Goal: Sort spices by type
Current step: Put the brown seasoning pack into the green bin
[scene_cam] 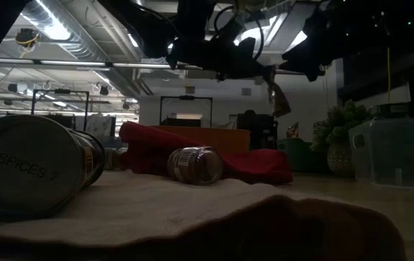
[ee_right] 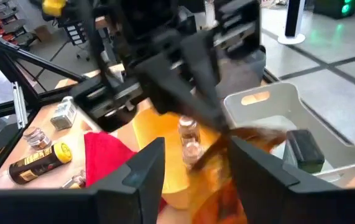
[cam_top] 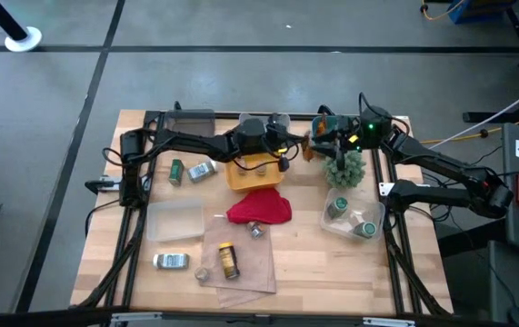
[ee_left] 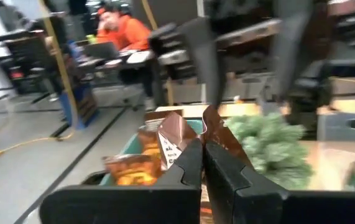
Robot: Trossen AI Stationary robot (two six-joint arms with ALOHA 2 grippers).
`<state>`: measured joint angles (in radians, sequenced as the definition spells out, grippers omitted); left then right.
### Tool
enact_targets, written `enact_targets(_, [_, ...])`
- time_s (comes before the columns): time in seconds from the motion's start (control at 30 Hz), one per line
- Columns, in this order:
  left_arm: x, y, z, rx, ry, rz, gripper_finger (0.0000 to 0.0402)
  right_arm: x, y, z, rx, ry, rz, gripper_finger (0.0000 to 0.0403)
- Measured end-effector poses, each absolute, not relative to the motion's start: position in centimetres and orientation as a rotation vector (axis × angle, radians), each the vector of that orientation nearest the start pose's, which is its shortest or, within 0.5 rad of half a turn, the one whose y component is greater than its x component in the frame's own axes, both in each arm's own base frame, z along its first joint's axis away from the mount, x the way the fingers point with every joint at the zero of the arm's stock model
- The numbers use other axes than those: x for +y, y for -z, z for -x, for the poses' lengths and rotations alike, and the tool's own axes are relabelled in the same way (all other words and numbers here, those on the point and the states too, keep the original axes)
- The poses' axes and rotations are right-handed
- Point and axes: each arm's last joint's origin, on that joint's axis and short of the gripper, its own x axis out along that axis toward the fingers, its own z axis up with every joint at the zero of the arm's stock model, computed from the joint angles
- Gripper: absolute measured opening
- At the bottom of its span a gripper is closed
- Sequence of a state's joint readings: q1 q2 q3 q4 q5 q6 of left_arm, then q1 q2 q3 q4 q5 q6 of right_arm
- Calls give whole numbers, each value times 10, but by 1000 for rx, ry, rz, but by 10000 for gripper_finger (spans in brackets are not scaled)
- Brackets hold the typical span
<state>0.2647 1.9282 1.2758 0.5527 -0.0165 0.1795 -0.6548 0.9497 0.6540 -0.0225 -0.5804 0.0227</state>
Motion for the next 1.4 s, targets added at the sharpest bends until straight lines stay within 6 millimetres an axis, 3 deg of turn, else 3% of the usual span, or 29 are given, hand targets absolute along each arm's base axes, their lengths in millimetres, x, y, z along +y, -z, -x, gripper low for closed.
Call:
enact_targets(0.2, [123,-241,-422,120,-338,-125,0,-111,-269,-171,319,85,-246,173])
enact_targets(0.4, [122,-242,-423,99,-340,-67,0,-117,-267,-170,345,297,-213,173])
enact_targets(0.5, [120,-242,-423,91,-338,-65,0,-118,-268,-170,339,320,-204,173])
enact_targets(0.7, [120,-244,-423,61,-339,-19,0,-103,-272,-182,312,269,-158,172])
enact_targets(1.03, [118,-244,-424,58,-334,-2,0,-79,-277,-196,282,449,-37,172])
enact_targets(1.2, [115,-244,-425,58,-329,-1,0,-74,-279,-201,241,435,-78,172])
enact_targets(1.4, [112,-246,-425,44,-321,-3,0,-79,-266,-211,301,483,-84,172])
